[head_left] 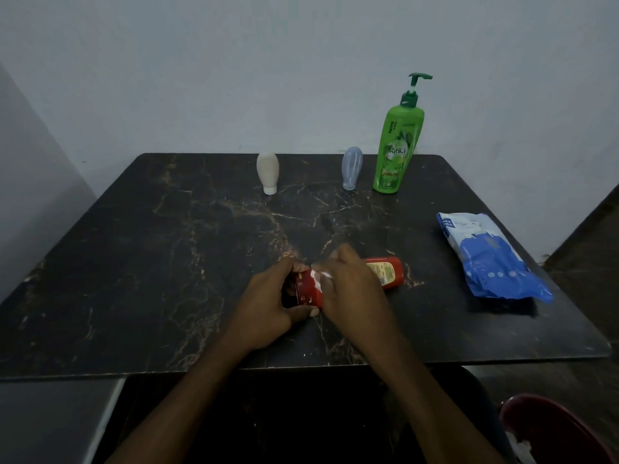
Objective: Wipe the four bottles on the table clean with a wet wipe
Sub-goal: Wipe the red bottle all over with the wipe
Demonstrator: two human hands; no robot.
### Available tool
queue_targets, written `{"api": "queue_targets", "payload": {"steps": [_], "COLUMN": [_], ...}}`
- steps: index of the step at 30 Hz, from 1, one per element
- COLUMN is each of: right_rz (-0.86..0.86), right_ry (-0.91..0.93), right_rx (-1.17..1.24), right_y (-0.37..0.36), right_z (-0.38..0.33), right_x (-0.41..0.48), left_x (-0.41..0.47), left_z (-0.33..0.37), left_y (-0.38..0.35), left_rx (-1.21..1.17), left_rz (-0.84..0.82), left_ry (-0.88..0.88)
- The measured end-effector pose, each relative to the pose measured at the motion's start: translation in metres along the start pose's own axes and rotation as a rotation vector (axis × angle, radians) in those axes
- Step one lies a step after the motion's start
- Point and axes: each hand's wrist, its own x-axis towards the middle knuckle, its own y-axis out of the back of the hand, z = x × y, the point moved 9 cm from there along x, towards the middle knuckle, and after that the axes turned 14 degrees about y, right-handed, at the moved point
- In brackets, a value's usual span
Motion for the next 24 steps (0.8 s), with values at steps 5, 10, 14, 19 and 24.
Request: {"api": "queue_targets", "payload": {"steps": [5,10,14,19,24], "right_rz": [0.167,0.095,0.038,0.015,0.016], "right_ry": [0.075,-0.003,-0.089,-0.307,-0.401], "right_rx": [0.046,-0.035,-0.105,-0.219,-0.203], "right_y": [-0.01,-0.009,0.002,0.034,0.049], "right_z": [-0.011,-0.009,0.01,0.083,0.115], "right_x": [-0.031,-0.009,0.0,-0.018,-0.032], "left_x": [0.001,-0.003,-0.003,-0.003,-0.004], "left_z": [-0.001,0.003,0.003,0.001,0.004], "left_y": [-0.001,0.001,0.0,0.0,0.001], "left_rx": [-0.011,0.029,0.067,0.093,0.091], "left_rz": [-0.01,0.027,0.031,0.022,0.035], "left_ry": [-0.003,-0.027,-0.025,0.006,-0.021]}}
